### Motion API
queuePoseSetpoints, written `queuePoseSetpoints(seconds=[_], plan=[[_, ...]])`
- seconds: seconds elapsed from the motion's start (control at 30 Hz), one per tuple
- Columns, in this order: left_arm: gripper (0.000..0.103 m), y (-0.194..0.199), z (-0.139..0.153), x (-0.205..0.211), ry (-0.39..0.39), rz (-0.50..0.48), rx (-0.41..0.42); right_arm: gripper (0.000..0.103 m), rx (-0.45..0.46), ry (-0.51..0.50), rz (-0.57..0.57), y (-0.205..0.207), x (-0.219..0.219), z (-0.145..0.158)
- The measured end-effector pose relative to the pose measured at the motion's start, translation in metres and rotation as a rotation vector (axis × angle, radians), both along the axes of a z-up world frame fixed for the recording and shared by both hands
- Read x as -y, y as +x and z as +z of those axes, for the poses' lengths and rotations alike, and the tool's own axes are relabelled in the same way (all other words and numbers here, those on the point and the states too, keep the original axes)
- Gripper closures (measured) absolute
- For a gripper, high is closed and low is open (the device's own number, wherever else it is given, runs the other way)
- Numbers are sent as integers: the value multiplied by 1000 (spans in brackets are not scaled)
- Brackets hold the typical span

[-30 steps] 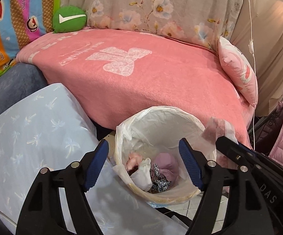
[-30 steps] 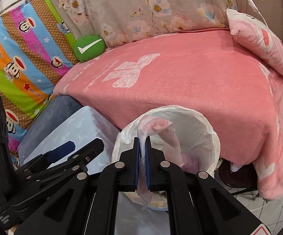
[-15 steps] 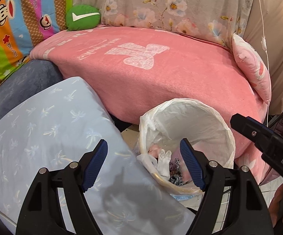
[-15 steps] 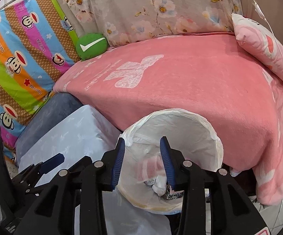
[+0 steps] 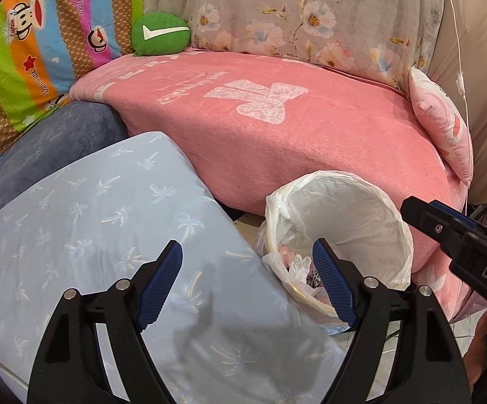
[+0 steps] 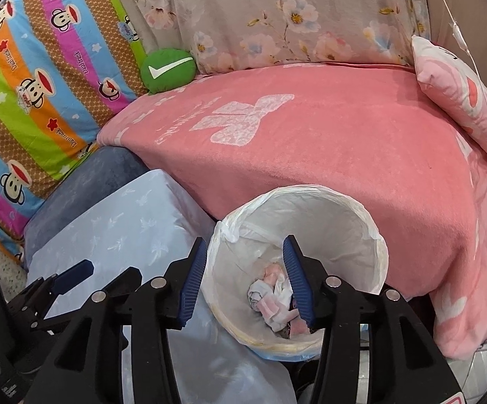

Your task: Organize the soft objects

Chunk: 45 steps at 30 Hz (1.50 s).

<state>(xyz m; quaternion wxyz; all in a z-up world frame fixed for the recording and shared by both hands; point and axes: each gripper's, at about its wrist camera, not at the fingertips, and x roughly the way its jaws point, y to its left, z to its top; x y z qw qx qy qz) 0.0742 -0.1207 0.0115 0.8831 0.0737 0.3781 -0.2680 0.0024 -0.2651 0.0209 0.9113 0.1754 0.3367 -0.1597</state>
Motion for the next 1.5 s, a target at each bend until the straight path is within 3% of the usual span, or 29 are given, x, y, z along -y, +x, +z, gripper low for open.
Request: queuePoseSetpoints(seconds=[0.4, 0.87, 1.03, 1.4, 1.5], plan=[[23, -20, -5, -11, 67, 33, 42, 53, -70, -55, 1, -27, -14, -18], [15, -34, -17, -13, 114, 62, 54, 36, -107, -119, -3, -44, -20, -34], [14, -36, -20, -13, 121, 73, 47, 19, -115, -117, 7, -45, -21, -37], [10, -39, -24, -10, 135, 81, 52, 15, -115, -137, -1, -49, -23, -41], [9, -38, -26, -10, 138, 93, 49, 5, -112, -140, -5, -50, -22, -41]])
